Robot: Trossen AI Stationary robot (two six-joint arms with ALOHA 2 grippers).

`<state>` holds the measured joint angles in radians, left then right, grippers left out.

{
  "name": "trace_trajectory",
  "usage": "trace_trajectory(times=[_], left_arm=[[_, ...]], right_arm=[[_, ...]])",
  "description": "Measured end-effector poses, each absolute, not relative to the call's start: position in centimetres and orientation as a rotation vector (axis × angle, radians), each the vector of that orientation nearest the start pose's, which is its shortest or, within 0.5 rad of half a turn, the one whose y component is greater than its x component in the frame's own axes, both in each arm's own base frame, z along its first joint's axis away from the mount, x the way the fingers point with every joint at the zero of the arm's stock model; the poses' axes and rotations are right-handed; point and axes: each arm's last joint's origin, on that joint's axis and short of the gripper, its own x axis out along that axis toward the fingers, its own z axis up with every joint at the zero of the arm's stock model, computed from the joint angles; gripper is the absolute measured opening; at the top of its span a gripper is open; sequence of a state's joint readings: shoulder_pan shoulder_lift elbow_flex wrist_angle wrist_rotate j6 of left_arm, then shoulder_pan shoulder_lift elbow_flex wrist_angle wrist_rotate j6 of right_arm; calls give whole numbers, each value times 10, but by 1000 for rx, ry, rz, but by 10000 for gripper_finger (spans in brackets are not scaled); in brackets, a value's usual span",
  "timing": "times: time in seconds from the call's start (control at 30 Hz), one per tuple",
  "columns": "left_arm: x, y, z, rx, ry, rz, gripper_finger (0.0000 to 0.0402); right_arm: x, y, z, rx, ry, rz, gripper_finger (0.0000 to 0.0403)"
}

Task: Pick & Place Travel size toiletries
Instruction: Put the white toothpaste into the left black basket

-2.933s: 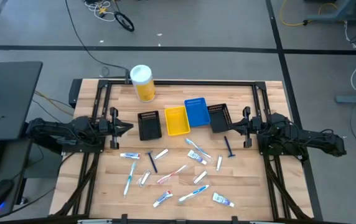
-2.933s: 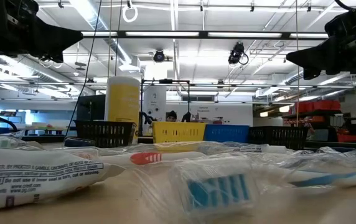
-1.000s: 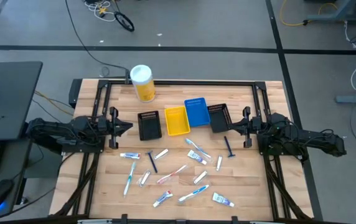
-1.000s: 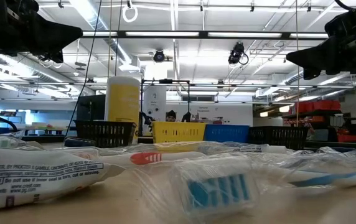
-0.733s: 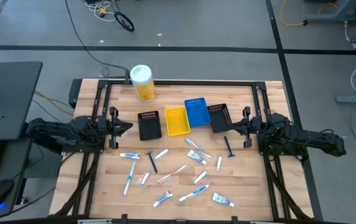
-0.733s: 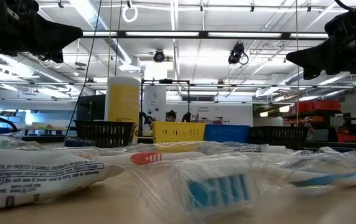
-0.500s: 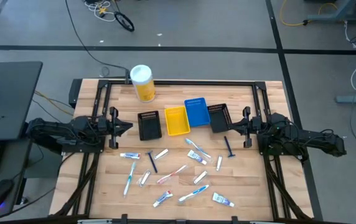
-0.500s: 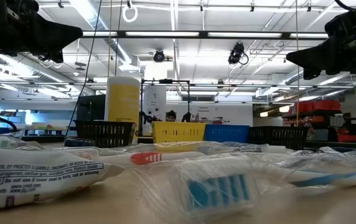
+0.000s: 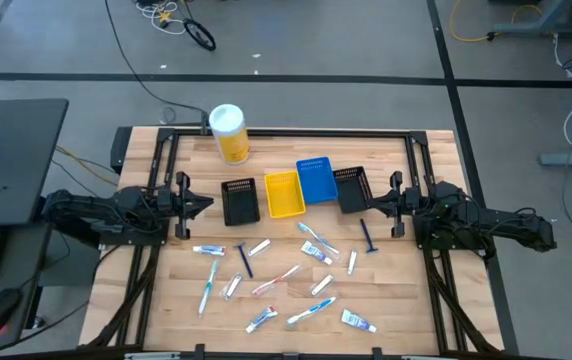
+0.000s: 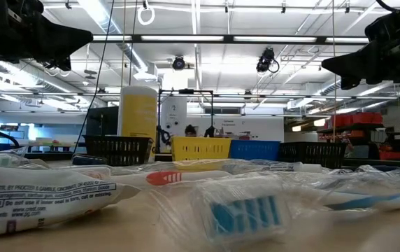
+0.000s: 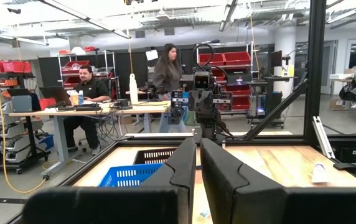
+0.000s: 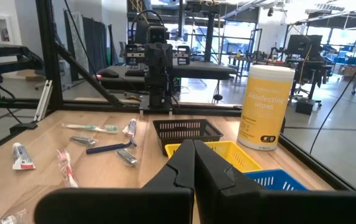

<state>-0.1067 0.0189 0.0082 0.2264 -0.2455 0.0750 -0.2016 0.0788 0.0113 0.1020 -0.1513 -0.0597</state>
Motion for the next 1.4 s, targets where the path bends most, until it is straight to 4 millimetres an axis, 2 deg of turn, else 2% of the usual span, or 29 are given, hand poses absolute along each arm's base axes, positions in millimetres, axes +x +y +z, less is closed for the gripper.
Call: trace_trajectory(times=[1.07,1.4], left_arm=[[95,-3,186,37,-207,146,32],[95,-3,186,37,-207,146,32]], right_arm=[[100,-16,171,-66,-33,-52,1],[100,-18,173,-68,-53,-122,1]])
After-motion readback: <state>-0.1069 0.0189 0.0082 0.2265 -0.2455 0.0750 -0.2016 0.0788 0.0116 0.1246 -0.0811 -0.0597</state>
